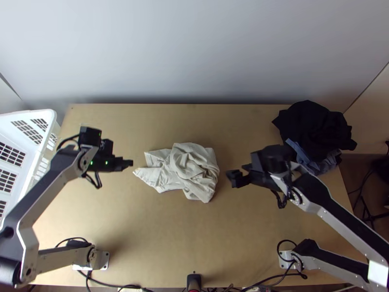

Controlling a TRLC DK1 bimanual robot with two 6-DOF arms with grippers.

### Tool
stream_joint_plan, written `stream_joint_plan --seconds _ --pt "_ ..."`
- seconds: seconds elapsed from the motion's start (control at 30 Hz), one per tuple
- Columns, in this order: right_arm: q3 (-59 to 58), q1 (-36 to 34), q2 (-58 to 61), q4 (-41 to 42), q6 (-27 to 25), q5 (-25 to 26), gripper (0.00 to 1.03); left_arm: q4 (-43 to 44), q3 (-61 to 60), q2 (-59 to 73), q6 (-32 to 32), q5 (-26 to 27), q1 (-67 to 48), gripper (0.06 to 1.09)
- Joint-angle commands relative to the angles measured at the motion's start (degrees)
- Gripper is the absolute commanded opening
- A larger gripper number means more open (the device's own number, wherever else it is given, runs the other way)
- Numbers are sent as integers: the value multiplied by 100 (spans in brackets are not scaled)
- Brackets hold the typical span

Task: Fold the t-shirt

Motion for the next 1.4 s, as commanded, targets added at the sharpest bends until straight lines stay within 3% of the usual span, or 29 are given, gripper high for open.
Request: stream_joint_plan --seconds 0.0,0.17,0.83,1.37 --pt "886 877 820 -533 176 -281 96 346 -1256 -956 154 -298 39 9" --pt "1140 1246 1374 -445 255 -290 96 425 -1616 -1562 110 -386 39 9" --pt "1694 1325 2912 241 229 -281 96 399 -2073 -2872 -268 -421 57 9" --pt "1510 1193 2780 232 150 -140 96 416 -2319 -3434 -232 -430 110 9"
